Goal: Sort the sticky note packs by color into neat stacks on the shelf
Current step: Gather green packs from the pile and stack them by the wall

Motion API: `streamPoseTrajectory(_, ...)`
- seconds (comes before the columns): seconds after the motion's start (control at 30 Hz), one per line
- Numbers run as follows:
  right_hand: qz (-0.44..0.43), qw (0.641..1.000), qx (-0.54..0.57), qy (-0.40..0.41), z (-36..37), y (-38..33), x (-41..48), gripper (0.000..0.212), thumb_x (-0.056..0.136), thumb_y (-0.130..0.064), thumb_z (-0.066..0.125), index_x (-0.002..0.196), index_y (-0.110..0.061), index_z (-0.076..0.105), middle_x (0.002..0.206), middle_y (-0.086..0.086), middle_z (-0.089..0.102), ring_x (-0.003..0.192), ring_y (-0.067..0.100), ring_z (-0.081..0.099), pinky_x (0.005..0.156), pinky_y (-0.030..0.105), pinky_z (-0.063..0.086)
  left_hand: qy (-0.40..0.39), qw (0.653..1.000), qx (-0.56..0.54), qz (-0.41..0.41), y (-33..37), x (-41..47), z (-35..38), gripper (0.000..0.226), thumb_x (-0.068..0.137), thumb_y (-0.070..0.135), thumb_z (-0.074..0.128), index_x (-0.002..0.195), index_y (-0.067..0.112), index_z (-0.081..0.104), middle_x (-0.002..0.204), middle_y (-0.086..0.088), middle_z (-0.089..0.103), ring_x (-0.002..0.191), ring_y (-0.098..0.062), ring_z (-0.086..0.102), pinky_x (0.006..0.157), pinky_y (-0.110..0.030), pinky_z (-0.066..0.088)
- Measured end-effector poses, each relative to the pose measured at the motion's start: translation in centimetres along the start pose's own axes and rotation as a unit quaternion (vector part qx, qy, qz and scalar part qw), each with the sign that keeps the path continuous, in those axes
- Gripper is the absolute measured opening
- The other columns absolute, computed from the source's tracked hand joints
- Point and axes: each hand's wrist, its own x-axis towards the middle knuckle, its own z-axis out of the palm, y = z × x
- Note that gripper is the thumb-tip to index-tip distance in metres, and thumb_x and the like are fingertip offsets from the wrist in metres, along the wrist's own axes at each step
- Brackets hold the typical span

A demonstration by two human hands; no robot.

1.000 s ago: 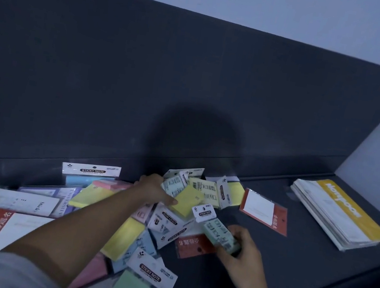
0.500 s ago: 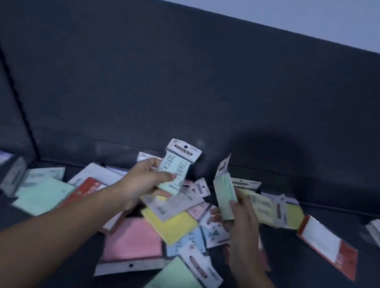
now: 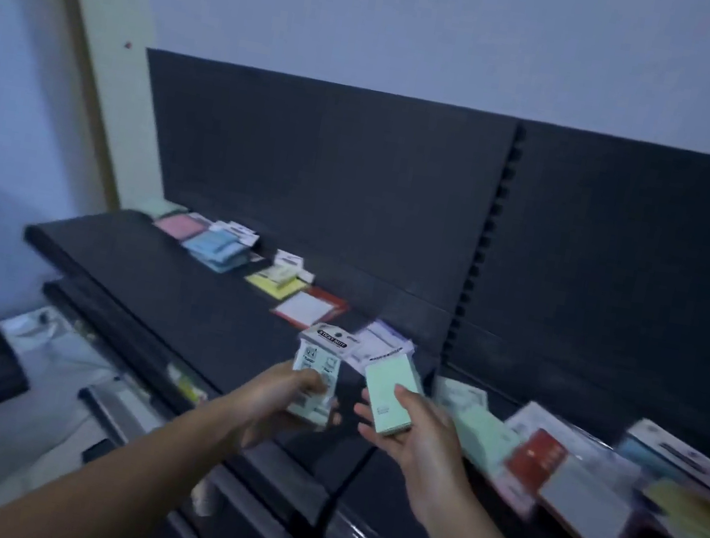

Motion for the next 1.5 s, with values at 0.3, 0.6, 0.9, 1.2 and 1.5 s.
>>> streamPoseTrajectory(0.3,0.027,0.993,-0.114,-0.022,16.6,8.4,4.4,0.017,0.091,-0.016,0.058,0.106,-0.017,0.066,0.096,0.005,0.073,0.093,0.022,0.066,0.078,0.033,0.051,0.099,0.989,-0.091,-0.062,-0.3,0.2,-18.0,0.003,0.088,0.005,0.047,0.085,0.005,0.048,0.060,-0.008,0.048,0.050,-0.019,0.045,0.051,-0.028,0.042)
streamPoseTrajectory(0.6,0.029,0.984,-0.159,-0.072,26.3,10.5,11.2,0.020,0.088,-0.010,0.059,0.106,-0.017,0.066,0.094,0.006,0.073,0.087,0.020,0.067,0.062,0.025,0.047,0.129,0.986,-0.056,-0.092,1.6,3.3,-27.9,0.022,0.086,0.034,0.053,0.073,0.016,0.055,0.064,-0.001,0.043,0.045,-0.012,0.034,0.047,-0.023,0.023)
streamPoseTrajectory(0.9,0.029,0.978,-0.172,-0.111,35.6,11.0,21.3,0.021,0.087,0.000,0.054,0.091,-0.021,0.058,0.096,0.006,0.070,0.088,0.023,0.065,0.076,0.039,0.049,0.180,0.981,-0.043,-0.052,8.4,10.6,-36.9,0.044,0.094,0.047,0.037,0.070,0.015,0.055,0.045,0.005,0.051,0.034,-0.007,0.043,0.035,-0.013,0.028)
streamPoseTrajectory(1.2,0.056,0.980,-0.168,-0.088,42.6,13.4,28.0,0.028,0.087,0.008,0.048,0.101,-0.015,0.056,0.092,0.004,0.069,0.081,0.020,0.065,0.076,0.039,0.052,0.177,0.981,-0.045,-0.063,8.8,16.7,-46.3,0.024,0.098,0.023,0.042,0.105,0.006,0.058,0.086,-0.008,0.065,0.069,-0.018,0.059,0.056,-0.025,0.042)
streamPoseTrajectory(1.5,0.101,0.989,-0.082,0.072,49.8,16.0,33.8,0.030,0.087,0.007,0.048,0.113,-0.007,0.053,0.099,0.014,0.063,0.084,0.025,0.061,0.060,0.034,0.050,0.088,0.993,-0.004,-0.080,12.1,22.5,-56.1,0.014,0.098,0.016,0.046,0.094,0.009,0.057,0.081,-0.007,0.066,0.070,-0.016,0.062,0.045,-0.022,0.049)
